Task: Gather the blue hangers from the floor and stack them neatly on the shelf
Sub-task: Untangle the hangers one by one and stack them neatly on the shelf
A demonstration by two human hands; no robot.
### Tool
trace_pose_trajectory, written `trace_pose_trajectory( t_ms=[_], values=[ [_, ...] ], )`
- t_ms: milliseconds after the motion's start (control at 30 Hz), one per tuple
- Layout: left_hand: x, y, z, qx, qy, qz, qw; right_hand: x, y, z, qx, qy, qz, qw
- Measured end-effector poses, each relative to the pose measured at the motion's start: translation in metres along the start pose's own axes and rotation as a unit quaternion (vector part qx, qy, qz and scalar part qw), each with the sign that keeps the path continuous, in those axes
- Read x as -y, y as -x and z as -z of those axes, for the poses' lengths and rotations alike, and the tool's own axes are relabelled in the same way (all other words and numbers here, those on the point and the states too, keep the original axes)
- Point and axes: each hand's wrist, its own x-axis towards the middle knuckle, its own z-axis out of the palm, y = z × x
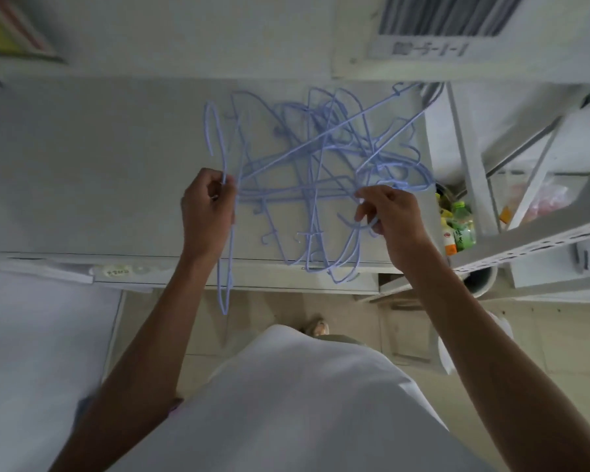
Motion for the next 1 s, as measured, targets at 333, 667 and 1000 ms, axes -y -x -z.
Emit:
trace_pose_trajectory(
  t_ms=[333, 667, 1000],
  values=[
    [-0.006, -0.01, 0.072, 0.031, 0.059, 0.01, 0.998, 0.042, 0.041, -0.034, 0.171, -0.226, -0.101, 0.954],
    [0.009, -0.005, 0.144, 0.035, 0.09, 0.016, 0.995, 0.078, 0.084, -0.105, 0.18, -0.24, -0.09, 0.95],
    [0.018, 0.017, 0.2, 0.009, 0.136, -0.005, 0.991, 0.067, 0.128, -0.173, 0.191, -0.071, -0.105, 0.974]
  ],
)
